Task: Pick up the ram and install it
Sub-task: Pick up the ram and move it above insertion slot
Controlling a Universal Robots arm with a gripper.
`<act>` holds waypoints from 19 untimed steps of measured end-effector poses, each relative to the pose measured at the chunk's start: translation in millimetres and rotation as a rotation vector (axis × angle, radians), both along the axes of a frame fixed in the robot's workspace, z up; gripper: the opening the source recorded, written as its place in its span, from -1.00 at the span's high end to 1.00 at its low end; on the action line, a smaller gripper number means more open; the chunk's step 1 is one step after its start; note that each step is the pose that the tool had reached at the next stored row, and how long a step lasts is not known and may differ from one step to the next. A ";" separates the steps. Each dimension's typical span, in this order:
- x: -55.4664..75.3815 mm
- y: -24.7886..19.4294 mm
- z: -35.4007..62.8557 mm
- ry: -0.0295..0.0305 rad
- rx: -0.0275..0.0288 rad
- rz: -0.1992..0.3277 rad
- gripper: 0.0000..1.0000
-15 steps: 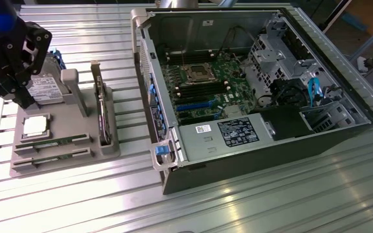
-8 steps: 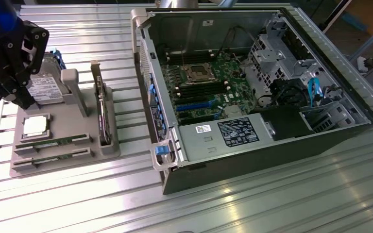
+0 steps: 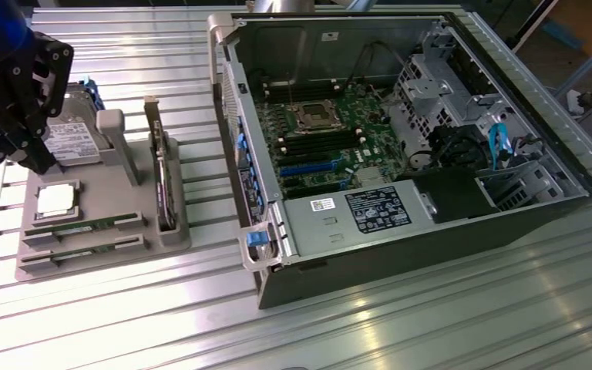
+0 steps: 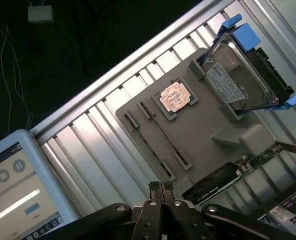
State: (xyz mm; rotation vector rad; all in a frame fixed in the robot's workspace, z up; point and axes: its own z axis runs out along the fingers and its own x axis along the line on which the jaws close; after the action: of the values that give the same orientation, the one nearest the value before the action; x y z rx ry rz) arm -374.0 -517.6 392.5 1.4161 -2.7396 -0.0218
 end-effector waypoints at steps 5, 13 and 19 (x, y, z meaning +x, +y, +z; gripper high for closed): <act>0.0 0.0 0.0 0.0000 0.0001 0.067 0.79; 0.0 -0.1 0.0 0.0000 0.0000 0.217 0.79; 0.0 -0.1 0.0 0.0000 -0.0001 0.314 0.79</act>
State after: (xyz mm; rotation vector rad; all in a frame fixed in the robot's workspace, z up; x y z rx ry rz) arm -374.1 -517.7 392.5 1.8267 -2.4829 -0.0075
